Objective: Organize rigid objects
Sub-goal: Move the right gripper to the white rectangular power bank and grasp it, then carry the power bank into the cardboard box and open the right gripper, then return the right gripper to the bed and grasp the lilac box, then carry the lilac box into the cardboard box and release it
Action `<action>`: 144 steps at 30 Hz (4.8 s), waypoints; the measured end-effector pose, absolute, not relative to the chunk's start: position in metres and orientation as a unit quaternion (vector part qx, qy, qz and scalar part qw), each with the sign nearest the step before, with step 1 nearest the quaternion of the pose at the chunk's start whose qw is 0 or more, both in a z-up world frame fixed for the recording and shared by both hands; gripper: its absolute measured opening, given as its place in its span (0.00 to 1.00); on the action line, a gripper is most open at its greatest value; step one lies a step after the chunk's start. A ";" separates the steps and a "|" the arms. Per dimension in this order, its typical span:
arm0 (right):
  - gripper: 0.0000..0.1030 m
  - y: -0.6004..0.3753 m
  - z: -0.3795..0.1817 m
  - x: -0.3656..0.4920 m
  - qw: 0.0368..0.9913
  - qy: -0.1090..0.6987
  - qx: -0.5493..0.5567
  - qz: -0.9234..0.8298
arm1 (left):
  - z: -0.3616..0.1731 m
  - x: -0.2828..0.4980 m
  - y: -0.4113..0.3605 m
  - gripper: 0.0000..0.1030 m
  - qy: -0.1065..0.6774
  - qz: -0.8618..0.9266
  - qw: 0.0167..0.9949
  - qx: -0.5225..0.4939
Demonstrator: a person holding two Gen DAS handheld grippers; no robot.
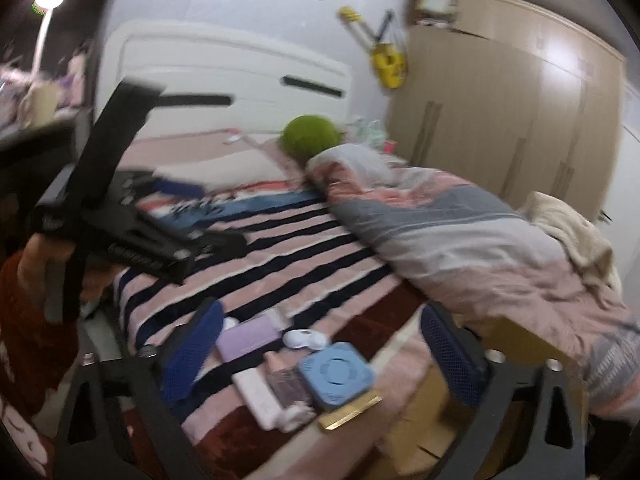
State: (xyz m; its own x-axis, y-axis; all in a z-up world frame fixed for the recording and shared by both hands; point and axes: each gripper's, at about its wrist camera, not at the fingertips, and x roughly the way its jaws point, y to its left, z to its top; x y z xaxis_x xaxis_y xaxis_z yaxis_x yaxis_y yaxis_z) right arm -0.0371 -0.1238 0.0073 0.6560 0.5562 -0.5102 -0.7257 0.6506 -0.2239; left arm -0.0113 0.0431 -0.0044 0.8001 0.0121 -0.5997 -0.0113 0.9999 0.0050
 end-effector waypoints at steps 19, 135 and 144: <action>0.38 -0.055 -0.161 0.018 0.743 0.450 -0.298 0.395 | -0.105 -0.017 0.103 1.00 0.347 0.018 0.936 -0.049; 0.20 -0.088 -0.013 0.026 0.820 0.383 -0.076 0.417 | 0.000 0.019 0.015 0.46 0.292 -0.273 0.907 -0.132; 0.20 -0.216 0.016 0.049 0.866 0.368 -0.038 0.337 | 0.026 0.075 -0.113 0.45 0.307 -0.357 0.877 -0.096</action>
State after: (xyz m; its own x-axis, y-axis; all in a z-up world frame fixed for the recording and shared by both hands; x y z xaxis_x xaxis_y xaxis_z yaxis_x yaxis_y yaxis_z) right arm 0.0487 -0.2160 0.0162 0.5017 0.5564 -0.6624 -0.6116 0.7696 0.1832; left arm 0.0749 -0.1129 0.0261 0.5575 -0.6846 -0.4696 0.5671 0.7271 -0.3869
